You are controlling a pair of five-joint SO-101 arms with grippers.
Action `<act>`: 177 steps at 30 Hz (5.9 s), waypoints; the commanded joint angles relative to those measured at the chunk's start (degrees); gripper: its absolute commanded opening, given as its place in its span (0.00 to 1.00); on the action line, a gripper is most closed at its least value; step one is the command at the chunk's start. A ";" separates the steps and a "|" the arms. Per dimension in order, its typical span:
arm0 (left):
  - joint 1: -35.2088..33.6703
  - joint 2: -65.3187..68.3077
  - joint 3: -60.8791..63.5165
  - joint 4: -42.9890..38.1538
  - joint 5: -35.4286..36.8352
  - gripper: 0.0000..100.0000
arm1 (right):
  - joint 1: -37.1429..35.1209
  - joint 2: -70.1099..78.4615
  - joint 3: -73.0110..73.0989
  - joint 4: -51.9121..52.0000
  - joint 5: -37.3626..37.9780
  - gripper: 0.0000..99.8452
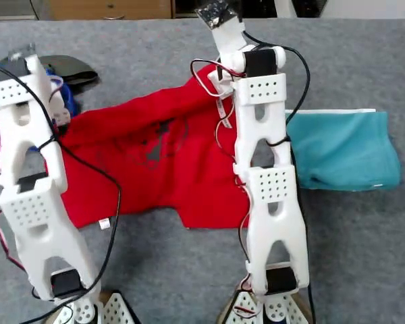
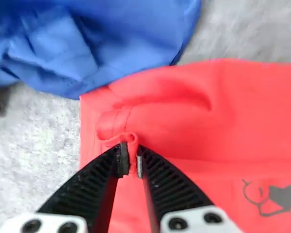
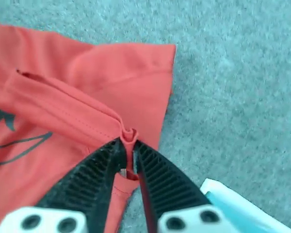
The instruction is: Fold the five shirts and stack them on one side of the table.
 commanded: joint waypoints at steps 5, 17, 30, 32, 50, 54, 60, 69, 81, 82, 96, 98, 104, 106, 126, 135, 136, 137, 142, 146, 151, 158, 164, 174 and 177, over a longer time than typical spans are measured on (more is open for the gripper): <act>-1.85 -23.87 33.93 -18.81 0.26 0.02 | -0.04 -13.14 16.04 1.05 -0.97 0.00; -3.08 -25.63 46.86 -26.99 0.26 0.02 | -0.92 -36.00 59.82 -7.12 -1.05 0.00; -2.90 -24.75 47.74 -26.81 -0.88 0.02 | -1.89 -73.54 120.48 -34.90 0.79 0.00; -1.41 -25.19 50.11 -26.73 -2.73 0.02 | -0.40 -75.21 124.09 -36.40 1.05 0.00; -6.24 -27.74 61.27 -27.52 -5.89 0.02 | 3.74 -78.46 137.36 -42.81 3.78 0.00; -3.87 -34.07 68.40 -30.07 -7.82 0.02 | 3.47 -78.46 138.86 -42.99 3.87 0.00; -3.87 -39.34 73.85 -33.05 -7.82 0.02 | 3.82 -78.90 141.67 -43.60 5.54 0.00; -4.48 -45.58 61.98 -21.10 -6.42 0.02 | 4.09 -78.90 139.47 -44.57 4.04 0.00; -4.40 -52.26 72.88 -20.40 -7.91 0.02 | 7.78 -78.99 138.68 -43.78 2.73 0.00; -4.40 -52.79 74.20 -20.84 -8.00 0.02 | 7.78 -78.99 138.59 -43.60 3.25 0.00; -4.84 -55.43 77.10 -20.31 -8.18 0.02 | 7.25 -87.34 138.86 -38.33 5.98 0.00; -4.48 -56.92 77.89 -19.96 -8.18 0.02 | 6.99 -89.80 138.95 -37.36 6.86 0.00; -4.75 -61.67 82.55 -20.22 -8.18 0.02 | 6.64 -86.90 141.58 -39.30 7.12 0.00; -5.71 -62.55 82.99 -20.75 -8.09 0.02 | 6.20 -86.02 142.29 -40.00 7.12 0.00; -9.67 -52.18 83.08 -26.73 -7.74 0.02 | 1.63 -85.67 145.45 -40.62 9.76 0.00; -9.58 -51.91 82.99 -26.73 -8.09 0.03 | 1.63 -85.67 145.80 -40.44 12.75 0.00; -9.58 -51.91 82.99 -26.64 -8.18 0.05 | 1.63 -85.67 146.07 -40.44 13.27 0.00; -9.67 -51.91 82.99 -26.64 -8.00 0.08 | 1.36 -85.67 146.15 -40.35 13.36 0.01; -9.67 -52.00 82.55 -25.32 -8.18 0.12 | -0.04 -87.52 146.68 -36.75 13.45 0.18; -9.76 -52.00 79.47 -20.31 -8.18 0.12 | -1.63 -94.46 146.68 -32.88 15.38 0.24; -10.29 -52.09 71.56 -11.96 -8.26 0.12 | -1.19 -103.52 146.24 -30.07 15.30 0.24; -9.76 -60.44 53.45 3.16 -8.18 0.01 | -0.92 -102.29 140.53 -30.42 12.13 0.02; -7.82 -61.32 49.32 -2.11 -0.53 0.03 | -1.01 -87.60 128.22 -37.27 11.08 0.00; -5.98 -37.58 58.64 -32.35 5.10 0.02 | -1.19 -46.81 89.98 -40.53 6.33 0.00; -7.21 -32.66 58.73 -36.22 3.08 0.02 | -1.27 -36.62 80.57 -40.88 5.89 0.00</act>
